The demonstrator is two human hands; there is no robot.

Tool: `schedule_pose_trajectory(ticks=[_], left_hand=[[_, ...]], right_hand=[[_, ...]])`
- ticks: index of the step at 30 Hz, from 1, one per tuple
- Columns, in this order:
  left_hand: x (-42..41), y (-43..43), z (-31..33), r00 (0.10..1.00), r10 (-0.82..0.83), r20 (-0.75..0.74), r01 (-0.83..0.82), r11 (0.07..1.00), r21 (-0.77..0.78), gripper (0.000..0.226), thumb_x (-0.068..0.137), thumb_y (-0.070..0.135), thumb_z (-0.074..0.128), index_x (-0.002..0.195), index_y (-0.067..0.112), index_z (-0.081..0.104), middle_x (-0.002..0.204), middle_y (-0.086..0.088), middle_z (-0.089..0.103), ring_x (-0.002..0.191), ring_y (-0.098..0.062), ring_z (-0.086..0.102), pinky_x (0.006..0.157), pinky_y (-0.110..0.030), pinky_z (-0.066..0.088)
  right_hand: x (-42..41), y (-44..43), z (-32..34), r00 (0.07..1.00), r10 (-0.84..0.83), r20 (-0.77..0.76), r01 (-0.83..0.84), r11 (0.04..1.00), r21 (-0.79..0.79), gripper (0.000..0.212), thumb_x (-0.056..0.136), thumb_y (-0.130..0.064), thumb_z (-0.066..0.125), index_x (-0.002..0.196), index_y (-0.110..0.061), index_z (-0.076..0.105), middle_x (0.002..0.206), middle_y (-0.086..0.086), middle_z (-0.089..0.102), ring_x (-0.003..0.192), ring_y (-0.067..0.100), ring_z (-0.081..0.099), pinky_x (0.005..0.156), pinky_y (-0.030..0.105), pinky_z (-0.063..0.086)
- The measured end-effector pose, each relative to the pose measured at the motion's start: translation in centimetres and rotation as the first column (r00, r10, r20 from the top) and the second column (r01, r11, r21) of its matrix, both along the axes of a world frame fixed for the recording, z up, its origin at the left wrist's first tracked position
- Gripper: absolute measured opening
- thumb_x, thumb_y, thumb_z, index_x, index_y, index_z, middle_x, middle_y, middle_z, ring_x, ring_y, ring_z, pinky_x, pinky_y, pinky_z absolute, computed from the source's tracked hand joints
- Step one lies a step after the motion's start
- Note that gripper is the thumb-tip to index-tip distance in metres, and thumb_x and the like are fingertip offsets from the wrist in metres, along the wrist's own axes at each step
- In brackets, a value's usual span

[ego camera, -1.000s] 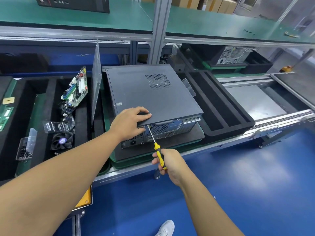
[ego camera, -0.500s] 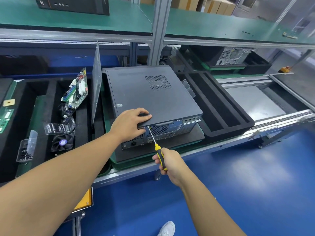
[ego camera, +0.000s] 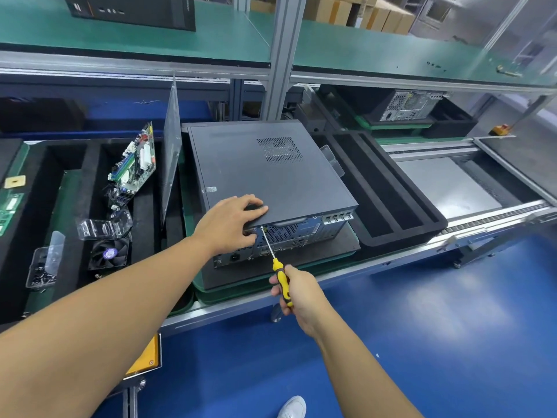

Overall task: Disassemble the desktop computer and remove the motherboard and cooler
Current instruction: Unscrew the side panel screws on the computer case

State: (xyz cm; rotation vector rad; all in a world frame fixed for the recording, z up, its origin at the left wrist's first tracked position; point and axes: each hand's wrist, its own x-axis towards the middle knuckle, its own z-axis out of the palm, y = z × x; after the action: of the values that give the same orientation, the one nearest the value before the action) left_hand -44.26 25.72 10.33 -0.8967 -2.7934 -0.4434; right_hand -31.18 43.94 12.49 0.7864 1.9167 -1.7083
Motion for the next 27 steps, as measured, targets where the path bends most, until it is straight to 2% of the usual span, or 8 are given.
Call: schedule_pose_trajectory(ticks=[3, 7, 9, 11, 13, 15, 18, 27], left_hand=[[1.5, 0.3, 0.3, 0.999, 0.035, 0.024, -0.036, 0.999, 0.038, 0.061, 0.085, 0.038, 0.057, 0.144, 0.022, 0.051, 0.147, 0.009, 0.046, 0.142, -0.013, 0.036, 0.115, -0.037, 0.027], [6.4, 1.4, -0.4, 0.981, 0.160, -0.108, -0.121, 0.945, 0.305, 0.022, 0.088, 0.031, 0.052, 0.105, 0.025, 0.065, 0.100, 0.010, 0.059, 0.089, -0.012, 0.056, 0.075, -0.034, 0.047], [8.6, 3.0, -0.7, 0.938, 0.264, 0.227, -0.336, 0.854, 0.396, 0.012, 0.091, 0.041, 0.050, 0.090, 0.032, 0.058, 0.083, 0.016, 0.062, 0.074, -0.006, 0.057, 0.064, -0.029, 0.048], [9.4, 4.9, -0.5, 0.719, 0.196, 0.666, -0.610, 0.637, 0.471, 0.023, 0.092, 0.053, 0.055, 0.088, 0.031, 0.063, 0.082, 0.014, 0.070, 0.070, -0.003, 0.062, 0.061, -0.023, 0.047], [9.2, 6.4, 0.1, 0.450, -0.089, 0.889, -0.813, 0.371, 0.449, 0.031, 0.091, 0.050, 0.063, 0.093, 0.020, 0.070, 0.088, 0.004, 0.075, 0.069, -0.009, 0.067, 0.061, -0.026, 0.051], [8.9, 7.2, 0.3, 0.345, -0.287, 0.894, -0.877, 0.242, 0.416, 0.032, 0.089, 0.037, 0.071, 0.090, 0.005, 0.071, 0.083, -0.007, 0.072, 0.065, -0.015, 0.066, 0.059, -0.027, 0.054], [8.9, 7.8, 0.4, 0.335, -0.345, 0.877, -0.904, 0.144, 0.402, 0.015, 0.086, 0.017, 0.076, 0.086, 0.004, 0.070, 0.076, -0.012, 0.065, 0.062, -0.019, 0.061, 0.055, -0.029, 0.054], [8.4, 6.4, 1.0, 0.252, -0.555, 0.793, -0.939, 0.058, 0.339, 0.021, 0.089, -0.007, 0.063, 0.109, -0.002, 0.065, 0.095, -0.015, 0.076, 0.082, -0.024, 0.075, 0.062, -0.034, 0.061]], right_hand=[[0.2, 0.4, 0.1, 0.996, -0.045, -0.076, 0.048, 0.998, 0.035, 0.028, 0.097, -0.016, 0.043, 0.093, -0.007, 0.069, 0.064, 0.000, 0.058, 0.048, 0.012, 0.042, 0.045, 0.025, 0.039], [0.3, 0.9, 0.1, 0.983, -0.050, -0.179, 0.046, 0.999, -0.025, 0.010, 0.096, -0.018, 0.055, 0.100, -0.009, 0.059, 0.086, 0.009, 0.053, 0.056, 0.015, 0.055, 0.057, 0.030, 0.056], [0.3, 0.9, 0.1, 0.979, -0.044, -0.198, 0.040, 0.999, -0.023, 0.011, 0.094, -0.015, 0.061, 0.101, -0.013, 0.053, 0.092, 0.011, 0.049, 0.055, 0.015, 0.053, 0.051, 0.029, 0.053], [0.0, 0.9, 0.0, 0.979, -0.002, -0.205, 0.009, 0.999, 0.032, 0.016, 0.092, -0.011, 0.062, 0.100, -0.015, 0.049, 0.085, 0.009, 0.047, 0.053, 0.015, 0.041, 0.041, 0.023, 0.038], [-0.1, 0.7, -0.1, 0.985, 0.039, -0.170, -0.028, 0.997, 0.070, 0.020, 0.091, -0.018, 0.063, 0.103, -0.013, 0.049, 0.077, 0.006, 0.047, 0.053, 0.013, 0.035, 0.039, 0.023, 0.027], [-0.1, 0.5, 0.1, 0.992, 0.054, -0.112, -0.046, 0.997, 0.069, 0.024, 0.093, -0.031, 0.060, 0.104, -0.010, 0.052, 0.076, 0.005, 0.048, 0.057, 0.014, 0.038, 0.042, 0.024, 0.027], [-0.2, 0.5, 0.5, 0.996, 0.026, -0.089, -0.025, 0.999, 0.021, 0.021, 0.095, -0.030, 0.047, 0.093, -0.010, 0.054, 0.078, 0.007, 0.051, 0.057, 0.015, 0.044, 0.044, 0.026, 0.031], [1.6, 2.1, 1.1, 0.997, 0.015, 0.076, 0.002, 0.976, -0.216, 0.045, 0.107, -0.038, 0.036, 0.096, -0.004, 0.063, 0.064, 0.008, 0.061, 0.044, 0.012, 0.042, 0.038, 0.022, 0.027]])
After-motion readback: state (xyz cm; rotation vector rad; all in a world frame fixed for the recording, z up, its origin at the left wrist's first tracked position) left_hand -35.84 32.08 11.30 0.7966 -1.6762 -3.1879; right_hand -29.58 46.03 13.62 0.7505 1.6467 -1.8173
